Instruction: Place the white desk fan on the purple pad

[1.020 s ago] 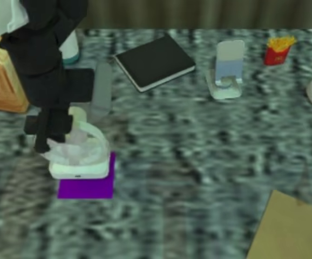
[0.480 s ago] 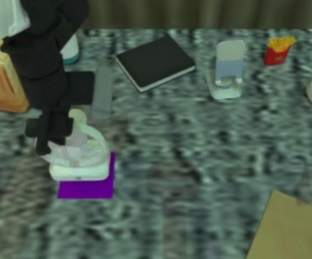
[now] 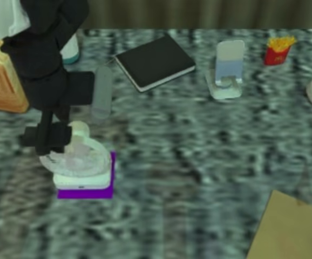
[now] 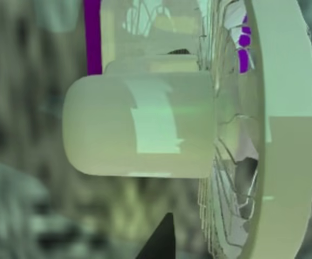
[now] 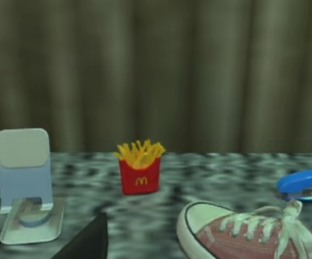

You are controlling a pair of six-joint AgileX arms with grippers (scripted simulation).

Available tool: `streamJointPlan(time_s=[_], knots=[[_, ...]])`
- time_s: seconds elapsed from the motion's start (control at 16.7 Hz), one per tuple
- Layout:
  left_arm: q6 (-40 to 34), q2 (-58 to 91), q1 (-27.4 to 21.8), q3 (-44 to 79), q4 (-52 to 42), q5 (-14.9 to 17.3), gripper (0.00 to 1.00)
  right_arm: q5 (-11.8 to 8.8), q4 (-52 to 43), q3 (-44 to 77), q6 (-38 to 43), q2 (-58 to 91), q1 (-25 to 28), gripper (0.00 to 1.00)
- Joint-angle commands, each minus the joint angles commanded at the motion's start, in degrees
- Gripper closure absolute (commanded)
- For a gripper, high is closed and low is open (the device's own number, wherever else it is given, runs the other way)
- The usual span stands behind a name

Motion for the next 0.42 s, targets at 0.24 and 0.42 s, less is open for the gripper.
streamJointPlan(time_s=[0.24,0.42], knots=[[0.0,0.0,0.0,0.0,0.0,0.0,0.0,0.0,0.0,0.0,0.0,0.0,0.0,0.0],[0.0,0.0,0.0,0.0,0.0,0.0,0.0,0.0,0.0,0.0,0.0,0.0,0.0,0.0]])
